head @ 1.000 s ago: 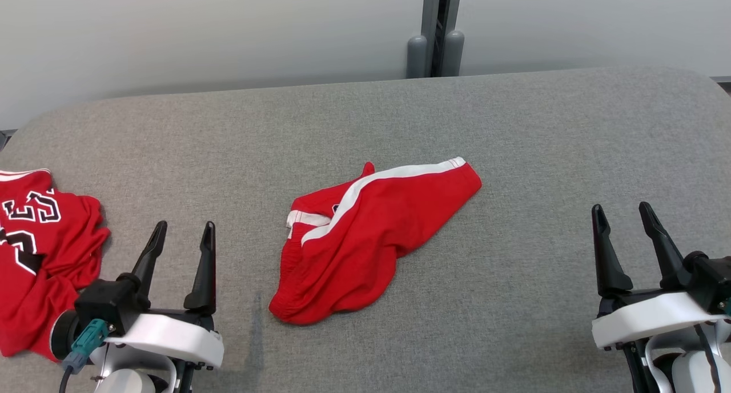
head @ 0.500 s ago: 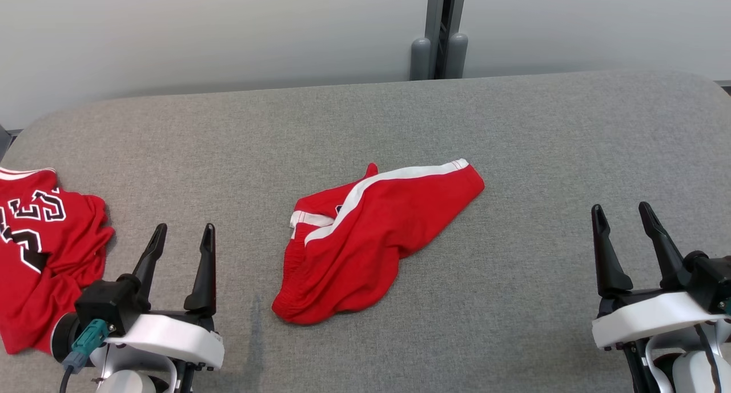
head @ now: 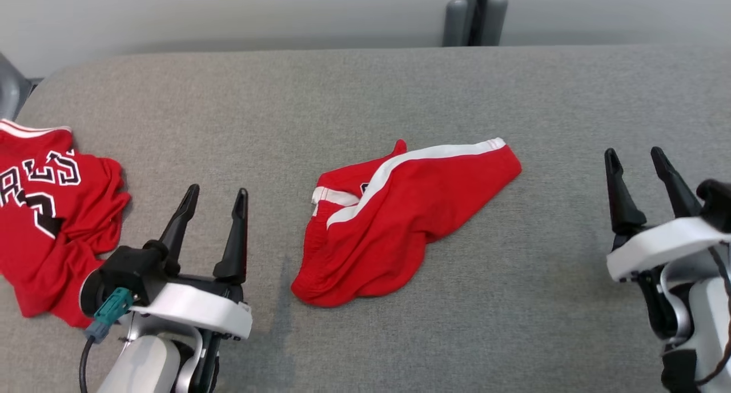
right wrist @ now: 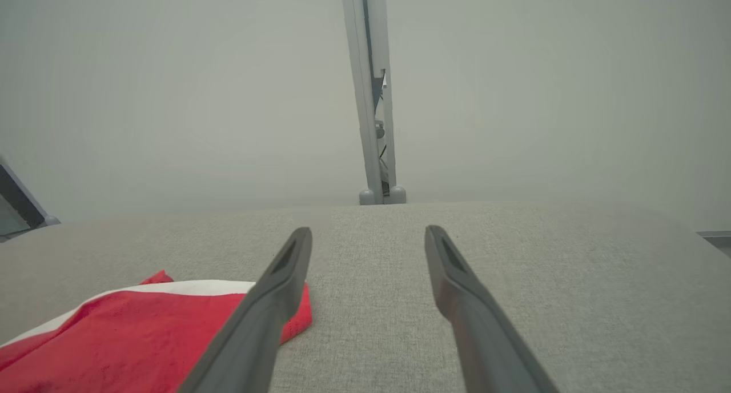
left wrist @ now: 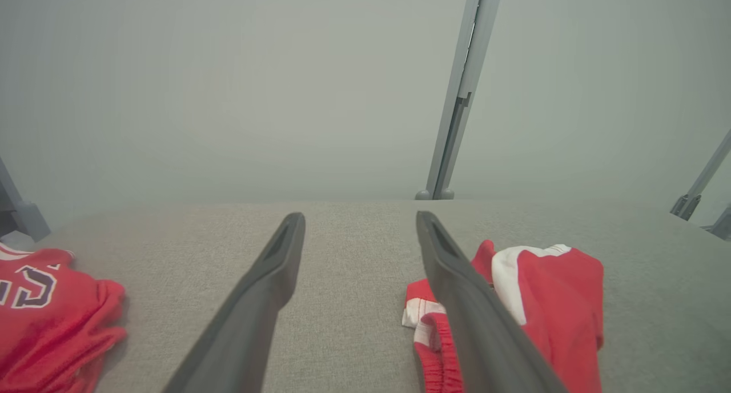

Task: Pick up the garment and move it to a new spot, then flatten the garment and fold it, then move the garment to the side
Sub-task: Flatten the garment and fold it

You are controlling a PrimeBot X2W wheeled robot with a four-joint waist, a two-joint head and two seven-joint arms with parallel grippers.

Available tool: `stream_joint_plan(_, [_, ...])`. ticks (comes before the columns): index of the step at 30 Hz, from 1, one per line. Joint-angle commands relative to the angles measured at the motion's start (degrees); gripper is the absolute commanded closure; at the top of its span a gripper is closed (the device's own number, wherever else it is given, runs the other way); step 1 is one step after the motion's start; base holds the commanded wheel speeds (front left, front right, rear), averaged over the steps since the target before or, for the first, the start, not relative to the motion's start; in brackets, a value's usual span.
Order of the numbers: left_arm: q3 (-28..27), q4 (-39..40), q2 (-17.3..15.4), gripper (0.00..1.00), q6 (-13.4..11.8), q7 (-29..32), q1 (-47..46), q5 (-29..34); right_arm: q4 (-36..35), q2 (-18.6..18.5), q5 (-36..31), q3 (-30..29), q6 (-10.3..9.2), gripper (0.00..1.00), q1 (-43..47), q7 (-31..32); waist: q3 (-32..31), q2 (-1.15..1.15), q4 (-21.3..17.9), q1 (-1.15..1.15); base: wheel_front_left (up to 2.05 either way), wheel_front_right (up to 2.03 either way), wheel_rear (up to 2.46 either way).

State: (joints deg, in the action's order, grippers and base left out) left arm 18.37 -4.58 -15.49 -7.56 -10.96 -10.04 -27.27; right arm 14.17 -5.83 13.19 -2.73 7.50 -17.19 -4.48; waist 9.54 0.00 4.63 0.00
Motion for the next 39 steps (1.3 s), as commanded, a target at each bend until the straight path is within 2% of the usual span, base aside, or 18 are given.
stream_joint_plan(1, [0.3, -0.1, 0.3, 0.00, 0.5, -0.4, -1.9, 0.4, 2.5, -1.8, 0.9, 0.7, -0.02, 0.00, -3.1, 0.9, 3.2, 0.00, 2.9, 0.00, 0.00, 0.00, 0.00])
stream_joint_plan(10, [2.9, -3.0, 3.5, 0.00, 3.0, -2.3, -8.2, 1.0, 18.4, -8.3, 6.0, 8.9, -0.02, 0.00, -16.1, 4.0, 10.1, 0.00, 9.3, 0.00, 0.00, 0.00, 0.00])
stream_joint_plan(17, [3.3, -5.6, 4.6, 0.00, 4.0, -3.4, -10.0, 1.3, 25.5, -10.5, 10.0, 17.4, -0.02, 0.00, -20.8, 4.8, 11.4, 0.00, 10.3, 0.00, 0.00, 0.00, 0.00])
stream_joint_plan(18, [3.2, -5.8, 4.7, 0.00, 3.9, -3.4, -10.2, 1.3, 26.2, -10.7, 10.9, 18.5, -0.02, 0.53, -21.2, 5.2, 11.4, 0.00, 10.2, 0.00, 0.00, 0.00, 0.00])
stream_joint_plan(19, [3.1, -6.1, 4.7, 0.00, 3.9, -3.5, -10.3, 1.4, 26.7, -11.0, 11.6, 19.7, -0.02, 0.80, -21.4, 5.6, 11.3, 0.00, 9.9, 0.00, 0.00, 0.00, 0.00])
stream_joint_plan(20, [3.0, -6.3, 4.6, 0.00, 3.9, -3.6, -10.4, 1.4, 26.8, -11.3, 12.3, 20.5, -0.02, 1.00, -21.6, 5.2, 11.2, 0.00, 9.6, 0.00, 0.00, 0.00, 0.00])
stream_joint_plan(24, [2.5, -6.7, 4.2, 0.00, 3.9, -3.8, -10.5, 1.5, 25.2, -12.5, 14.9, 23.2, -0.02, 1.00, -21.8, 2.5, 10.7, 0.00, 8.2, 0.00, 0.00, 0.00, 0.00])
stream_joint_plan(30, [1.3, -6.2, 3.3, 0.00, 3.1, -4.0, -9.6, 1.7, 16.5, -14.6, 16.3, 24.7, -0.02, 1.00, -20.1, -2.7, 9.7, 0.00, 5.0, 0.00, 0.00, 0.00, 0.00])
stream_joint_plan(35, [0.7, -5.6, 2.4, 0.00, 2.5, -3.9, -8.2, 1.4, 5.2, -15.5, 15.0, 22.2, -0.02, 1.00, -13.4, -3.9, 8.6, 0.00, 3.0, 0.00, 0.00, 0.00, 0.00])
stream_joint_plan(39, [0.7, -5.2, 2.3, 0.00, 2.1, -3.5, -7.6, 1.0, -2.4, -13.7, 13.2, 18.0, -0.02, 1.00, -3.9, -2.6, 7.9, 0.00, 2.2, 0.00, 0.00, 0.00, 0.00])
